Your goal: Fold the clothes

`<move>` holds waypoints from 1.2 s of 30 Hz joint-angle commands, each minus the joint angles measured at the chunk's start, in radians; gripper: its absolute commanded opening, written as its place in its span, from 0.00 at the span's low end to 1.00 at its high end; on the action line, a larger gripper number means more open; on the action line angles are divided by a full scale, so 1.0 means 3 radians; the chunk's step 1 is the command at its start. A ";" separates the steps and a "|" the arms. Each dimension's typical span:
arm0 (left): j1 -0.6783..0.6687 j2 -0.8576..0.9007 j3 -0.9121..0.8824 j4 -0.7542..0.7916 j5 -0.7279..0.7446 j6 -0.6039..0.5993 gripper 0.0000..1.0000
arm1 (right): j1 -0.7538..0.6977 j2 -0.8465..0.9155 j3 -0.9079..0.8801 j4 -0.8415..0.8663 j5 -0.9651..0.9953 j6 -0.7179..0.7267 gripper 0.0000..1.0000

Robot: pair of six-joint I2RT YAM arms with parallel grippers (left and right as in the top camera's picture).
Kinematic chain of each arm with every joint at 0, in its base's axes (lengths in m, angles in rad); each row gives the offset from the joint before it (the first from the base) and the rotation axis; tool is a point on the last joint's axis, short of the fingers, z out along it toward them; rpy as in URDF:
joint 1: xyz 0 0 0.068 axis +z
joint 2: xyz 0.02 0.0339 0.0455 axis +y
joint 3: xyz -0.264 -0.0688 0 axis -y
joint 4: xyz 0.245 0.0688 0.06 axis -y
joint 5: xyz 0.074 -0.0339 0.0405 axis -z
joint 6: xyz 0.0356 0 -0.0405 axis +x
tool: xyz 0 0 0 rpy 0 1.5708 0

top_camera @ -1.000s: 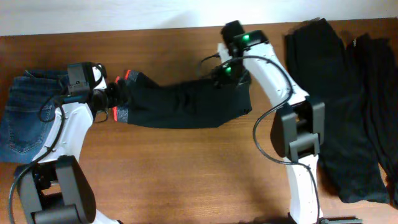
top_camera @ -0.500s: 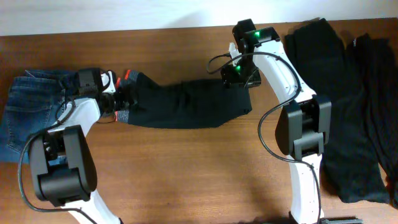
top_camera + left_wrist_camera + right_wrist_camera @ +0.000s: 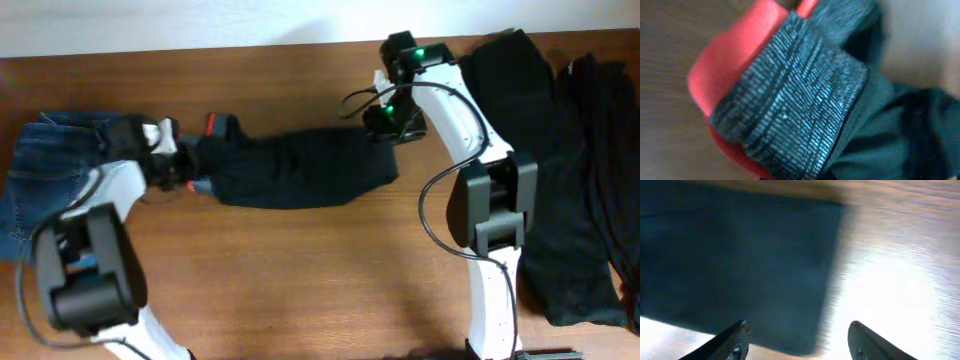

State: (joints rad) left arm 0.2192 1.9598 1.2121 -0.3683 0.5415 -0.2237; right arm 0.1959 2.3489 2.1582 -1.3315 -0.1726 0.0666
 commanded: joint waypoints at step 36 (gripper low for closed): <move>-0.0473 -0.1127 0.0015 0.0181 -0.0773 0.0128 0.00 | -0.0673 -0.0268 0.0062 -0.0346 0.0020 -0.0033 0.67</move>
State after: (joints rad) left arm 0.2260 1.6306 1.2114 -0.3862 0.3286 -0.2008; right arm -0.0105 2.3028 2.1582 -1.4288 -0.1551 0.0662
